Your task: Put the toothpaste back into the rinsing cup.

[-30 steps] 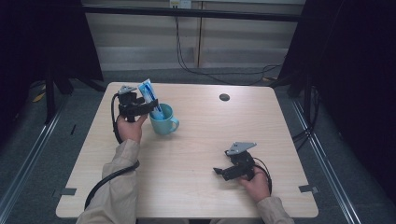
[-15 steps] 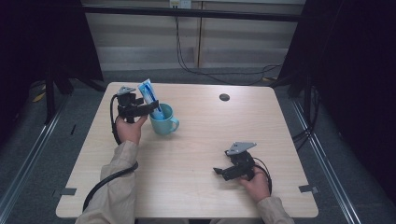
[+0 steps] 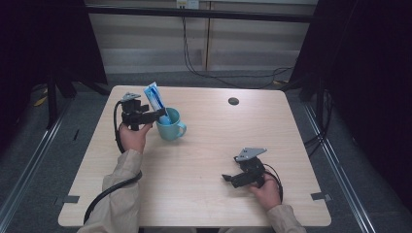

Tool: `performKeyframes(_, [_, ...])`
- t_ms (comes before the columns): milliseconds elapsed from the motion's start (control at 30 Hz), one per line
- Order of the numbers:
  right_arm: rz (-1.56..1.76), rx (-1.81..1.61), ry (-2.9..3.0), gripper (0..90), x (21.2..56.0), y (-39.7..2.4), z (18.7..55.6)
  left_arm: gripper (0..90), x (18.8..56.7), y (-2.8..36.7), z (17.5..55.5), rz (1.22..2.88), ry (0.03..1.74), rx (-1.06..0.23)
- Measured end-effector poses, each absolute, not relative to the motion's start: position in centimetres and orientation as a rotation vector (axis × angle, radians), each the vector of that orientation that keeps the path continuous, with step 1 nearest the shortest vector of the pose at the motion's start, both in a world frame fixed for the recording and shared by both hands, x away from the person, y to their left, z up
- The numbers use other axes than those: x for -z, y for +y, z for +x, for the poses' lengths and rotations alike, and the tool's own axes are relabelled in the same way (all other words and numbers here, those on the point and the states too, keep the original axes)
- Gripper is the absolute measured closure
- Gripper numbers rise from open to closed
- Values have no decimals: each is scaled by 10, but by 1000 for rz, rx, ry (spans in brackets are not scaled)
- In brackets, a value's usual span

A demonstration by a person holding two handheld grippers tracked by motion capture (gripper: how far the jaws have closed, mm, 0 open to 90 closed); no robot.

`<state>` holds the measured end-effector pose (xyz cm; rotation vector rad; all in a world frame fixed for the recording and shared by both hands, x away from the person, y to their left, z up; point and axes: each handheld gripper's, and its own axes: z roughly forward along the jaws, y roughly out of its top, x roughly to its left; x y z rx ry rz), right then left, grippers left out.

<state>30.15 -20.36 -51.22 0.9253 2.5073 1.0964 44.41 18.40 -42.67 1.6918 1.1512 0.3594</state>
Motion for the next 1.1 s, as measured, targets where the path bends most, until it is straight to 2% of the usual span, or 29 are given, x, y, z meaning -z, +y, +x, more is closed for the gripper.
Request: performKeyframes(1100, [925, -1096, 2507, 140, 512, -204, 301, 197, 436, 195, 416, 1714, 1110, -314])
